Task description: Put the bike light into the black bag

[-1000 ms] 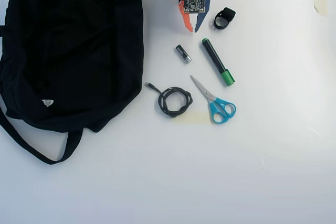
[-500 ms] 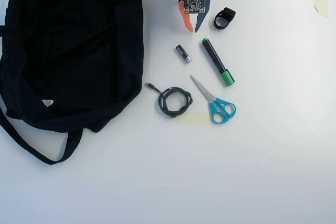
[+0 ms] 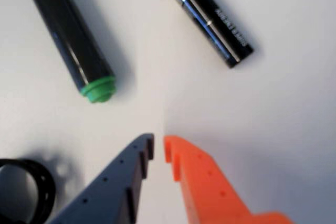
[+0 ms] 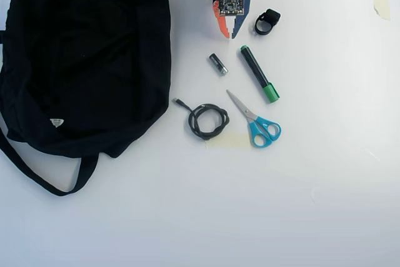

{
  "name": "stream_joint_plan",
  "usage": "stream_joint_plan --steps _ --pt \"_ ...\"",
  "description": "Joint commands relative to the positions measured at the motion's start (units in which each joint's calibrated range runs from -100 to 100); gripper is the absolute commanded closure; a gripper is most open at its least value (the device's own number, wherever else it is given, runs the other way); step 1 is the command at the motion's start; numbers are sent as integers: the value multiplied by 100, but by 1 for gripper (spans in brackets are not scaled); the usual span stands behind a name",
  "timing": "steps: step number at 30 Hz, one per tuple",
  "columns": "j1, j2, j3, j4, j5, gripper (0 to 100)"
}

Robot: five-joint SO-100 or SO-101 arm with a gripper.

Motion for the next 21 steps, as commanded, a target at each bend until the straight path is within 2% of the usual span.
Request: stream_joint_plan --steps 1,17,21 --pt "30 -50 180 26 -5 98" --pt "-30 -50 180 17 1 97" --pt "-30 50 -72 -258 1 97"
